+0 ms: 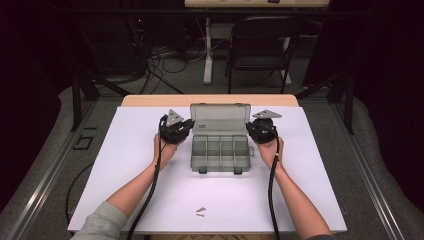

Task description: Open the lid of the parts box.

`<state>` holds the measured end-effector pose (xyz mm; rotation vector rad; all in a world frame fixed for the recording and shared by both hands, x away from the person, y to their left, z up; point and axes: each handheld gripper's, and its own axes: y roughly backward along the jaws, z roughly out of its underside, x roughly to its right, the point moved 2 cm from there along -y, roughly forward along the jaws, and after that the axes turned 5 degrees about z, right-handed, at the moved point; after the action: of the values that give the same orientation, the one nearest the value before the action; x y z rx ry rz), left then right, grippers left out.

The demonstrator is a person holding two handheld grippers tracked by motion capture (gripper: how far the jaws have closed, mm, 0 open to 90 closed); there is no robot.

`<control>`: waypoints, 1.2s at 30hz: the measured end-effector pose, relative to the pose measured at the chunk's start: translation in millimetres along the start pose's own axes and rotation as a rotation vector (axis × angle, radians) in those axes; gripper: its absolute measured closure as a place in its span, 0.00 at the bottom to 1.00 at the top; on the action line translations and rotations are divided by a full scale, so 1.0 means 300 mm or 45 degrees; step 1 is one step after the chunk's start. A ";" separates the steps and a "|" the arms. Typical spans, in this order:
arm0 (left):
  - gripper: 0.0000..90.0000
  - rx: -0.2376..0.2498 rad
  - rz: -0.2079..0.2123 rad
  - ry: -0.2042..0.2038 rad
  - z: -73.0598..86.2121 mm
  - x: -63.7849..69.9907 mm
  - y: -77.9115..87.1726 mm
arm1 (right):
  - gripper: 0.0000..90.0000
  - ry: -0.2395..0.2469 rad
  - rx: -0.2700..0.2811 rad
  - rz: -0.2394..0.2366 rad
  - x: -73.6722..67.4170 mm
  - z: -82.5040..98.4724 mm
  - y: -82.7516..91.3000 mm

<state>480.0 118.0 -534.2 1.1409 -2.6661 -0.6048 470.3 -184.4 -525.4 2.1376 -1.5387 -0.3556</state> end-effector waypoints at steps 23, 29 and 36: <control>0.88 -0.120 -0.007 0.037 0.017 -0.013 -0.047 | 0.92 -0.015 -0.051 0.000 0.005 0.018 -0.037; 0.87 -0.138 -0.005 0.048 0.022 -0.016 -0.056 | 0.92 -0.015 -0.072 0.000 0.006 0.023 -0.047; 0.87 -0.162 -0.007 0.060 0.024 -0.018 -0.068 | 0.91 -0.019 -0.093 -0.001 0.007 0.027 -0.054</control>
<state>494.7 111.4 -549.5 1.1142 -2.5457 -0.7273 480.4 -184.0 -540.6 2.0844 -1.5099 -0.4227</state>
